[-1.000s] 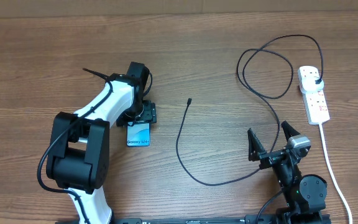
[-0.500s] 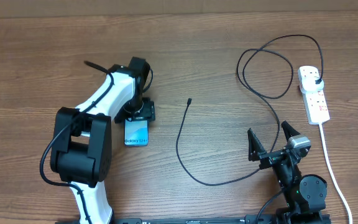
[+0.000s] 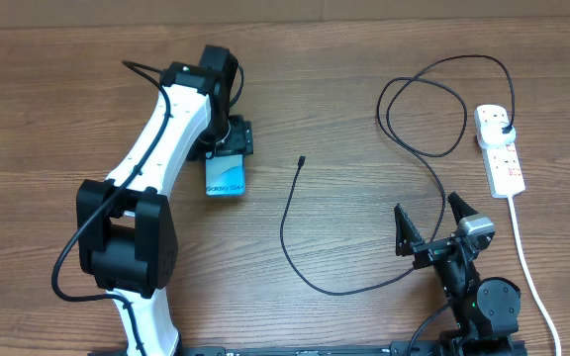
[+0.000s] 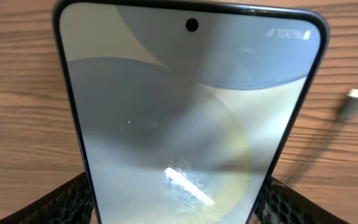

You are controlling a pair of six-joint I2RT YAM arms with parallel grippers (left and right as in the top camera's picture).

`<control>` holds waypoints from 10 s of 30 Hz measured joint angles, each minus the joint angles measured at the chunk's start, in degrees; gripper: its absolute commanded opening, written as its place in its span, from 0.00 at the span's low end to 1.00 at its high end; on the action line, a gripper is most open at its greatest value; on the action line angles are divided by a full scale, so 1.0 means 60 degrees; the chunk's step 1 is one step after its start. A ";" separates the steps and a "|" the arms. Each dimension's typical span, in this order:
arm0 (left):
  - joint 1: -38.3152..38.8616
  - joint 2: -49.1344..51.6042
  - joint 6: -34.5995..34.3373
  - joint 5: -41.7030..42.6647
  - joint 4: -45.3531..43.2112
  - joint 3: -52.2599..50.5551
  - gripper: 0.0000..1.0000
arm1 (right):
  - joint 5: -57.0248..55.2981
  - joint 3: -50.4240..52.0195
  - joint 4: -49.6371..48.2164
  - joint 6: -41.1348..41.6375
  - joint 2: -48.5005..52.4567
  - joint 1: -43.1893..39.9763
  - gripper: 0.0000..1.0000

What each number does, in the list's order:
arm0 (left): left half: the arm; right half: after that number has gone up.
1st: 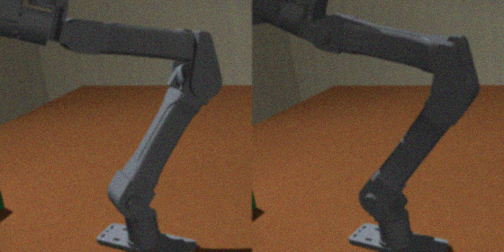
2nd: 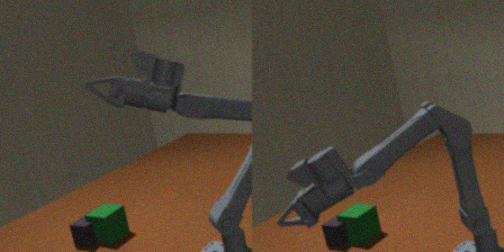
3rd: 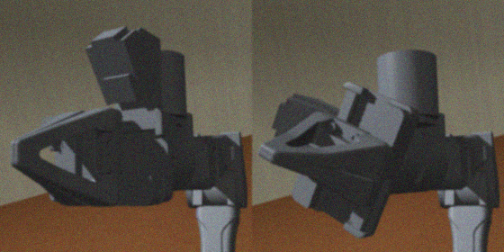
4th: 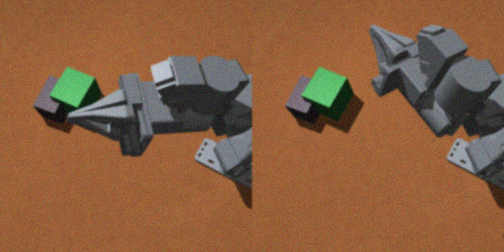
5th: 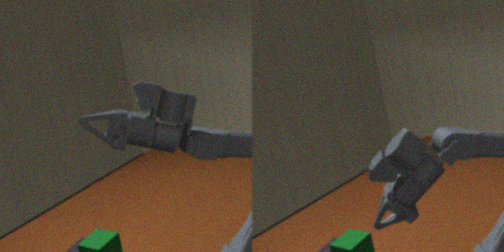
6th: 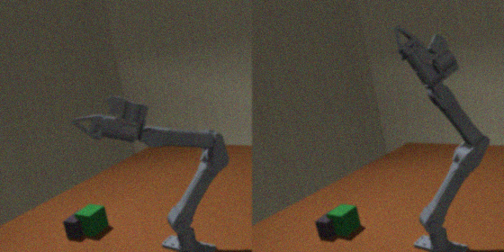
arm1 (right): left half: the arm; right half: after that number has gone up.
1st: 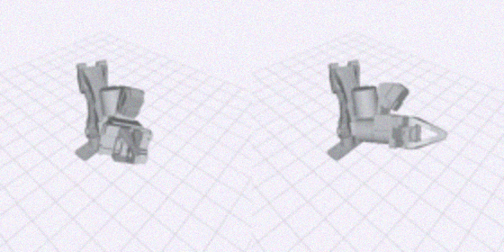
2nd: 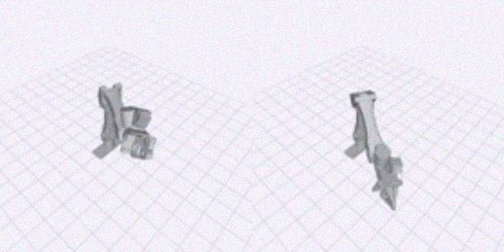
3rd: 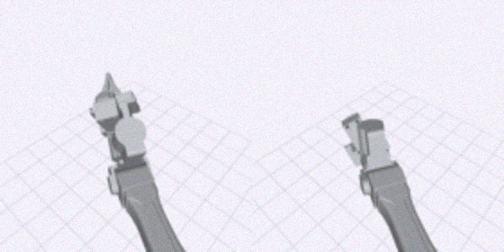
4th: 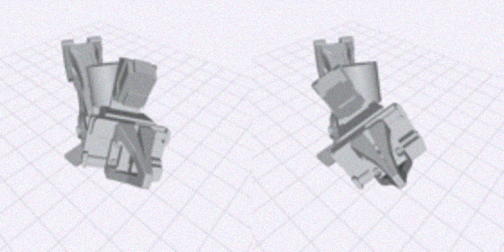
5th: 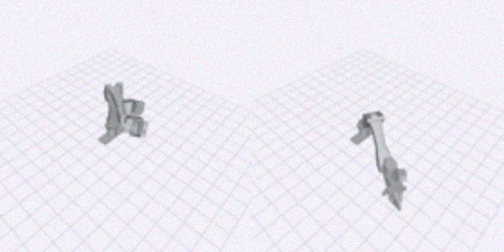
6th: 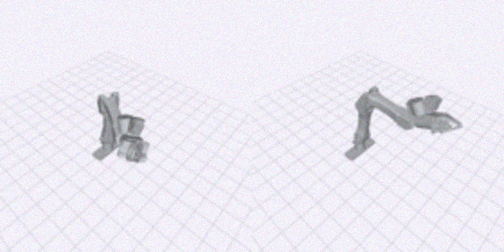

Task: Plug charger to phone and switch on socket

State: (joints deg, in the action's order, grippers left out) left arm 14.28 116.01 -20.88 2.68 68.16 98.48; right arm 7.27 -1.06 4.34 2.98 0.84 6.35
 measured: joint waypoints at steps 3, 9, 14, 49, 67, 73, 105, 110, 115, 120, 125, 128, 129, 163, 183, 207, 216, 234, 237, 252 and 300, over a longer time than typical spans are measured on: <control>0.0000 0.0000 -0.0062 0.0747 0.0000 0.0200 0.80 | 0.0000 0.0000 -0.0004 0.0000 0.0000 0.0000 1.00; 0.0000 0.0004 -0.0699 0.2357 0.0036 0.0211 0.76 | 0.0004 0.0000 -0.0004 0.0004 0.0000 0.0004 1.00; 0.0000 0.0004 -0.1359 0.3818 0.0036 0.0211 0.71 | 0.0000 0.0000 -0.0004 0.0007 0.0000 0.0000 1.00; -0.0011 0.0004 -0.3209 0.5453 0.0397 0.0211 0.57 | 0.0004 0.0000 -0.0007 0.0004 0.0000 0.0000 1.00; -0.0022 0.0004 -0.4783 0.7184 0.0393 0.0211 0.55 | 0.0004 0.0000 -0.0007 0.0000 0.0000 0.0000 1.00; -0.0022 0.0004 -0.5293 0.7650 0.0390 0.0211 0.54 | 0.0004 0.0000 -0.0007 0.0000 0.0000 0.0000 1.00; -0.0594 0.0004 -0.6612 0.9253 0.0576 0.0211 0.49 | 0.0004 0.0000 -0.0004 0.0000 0.0000 0.0000 1.00; -0.0663 0.0004 -0.7096 0.9817 0.0576 0.0211 0.49 | 0.0004 0.0000 -0.0004 0.0004 0.0000 0.0000 1.00; -0.0867 0.0004 -0.7566 1.0258 0.0576 0.0211 0.48 | 0.0004 0.0000 0.0000 0.0004 0.0000 0.0000 1.00; -0.1082 0.0004 -0.7803 1.0499 0.0612 0.0211 0.48 | 0.0004 0.0000 -0.0007 0.0004 0.0000 0.0000 1.00; -0.1213 0.0004 -0.7865 1.0637 0.0612 0.0211 0.47 | 0.0004 0.0000 -0.0004 0.0004 0.0000 0.0004 1.00; -0.1264 0.0004 -0.7865 1.0684 0.0608 0.0211 0.47 | 0.0000 0.0000 -0.0004 0.0000 0.0000 0.0000 1.00; -0.1264 0.0004 -0.7865 1.0695 0.0608 0.0211 0.48 | 0.0004 0.0000 -0.0011 0.0000 0.0000 0.0004 1.00; -0.0984 0.0004 -0.7635 0.6980 0.0619 0.0211 0.49 | 0.0240 0.0000 -0.0138 0.0004 0.0000 0.0004 1.00; -0.0368 0.0004 -0.7202 0.4331 0.0710 0.0211 0.49 | 0.3446 -0.0022 0.0328 0.2677 0.0299 0.0004 1.00; -0.0328 0.0004 -0.7202 0.4146 0.0637 0.0215 0.48 | 0.5763 -0.6426 0.3366 0.3038 0.7661 0.0004 1.00; -0.0328 0.0004 -0.7322 0.4146 0.0481 0.0215 0.48 | 0.6065 -0.6430 0.1902 0.3541 1.0040 0.0004 0.94; -0.0328 0.0004 -0.8251 0.4146 0.0350 0.0215 0.47 | 0.3719 -0.6430 -0.0408 0.7537 1.2156 0.2656 0.73; -0.0328 0.0004 -0.8291 0.4146 0.0317 0.0215 0.47 | 0.3056 -0.6430 -0.0787 0.8091 1.2156 0.3045 0.71; -0.0295 0.0004 -0.8725 0.4546 0.0317 0.0215 0.44 | 0.2386 -0.6430 -0.2375 0.9245 1.3406 0.3512 0.65; 0.0499 0.0004 -0.9027 0.4870 0.0718 0.0215 0.46 | 0.1308 -0.6433 -0.3228 0.9271 1.4211 0.4521 0.09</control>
State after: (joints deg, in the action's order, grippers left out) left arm 17.28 116.03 -75.05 31.90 72.47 99.77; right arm 15.11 -39.66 -15.03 58.61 86.11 33.47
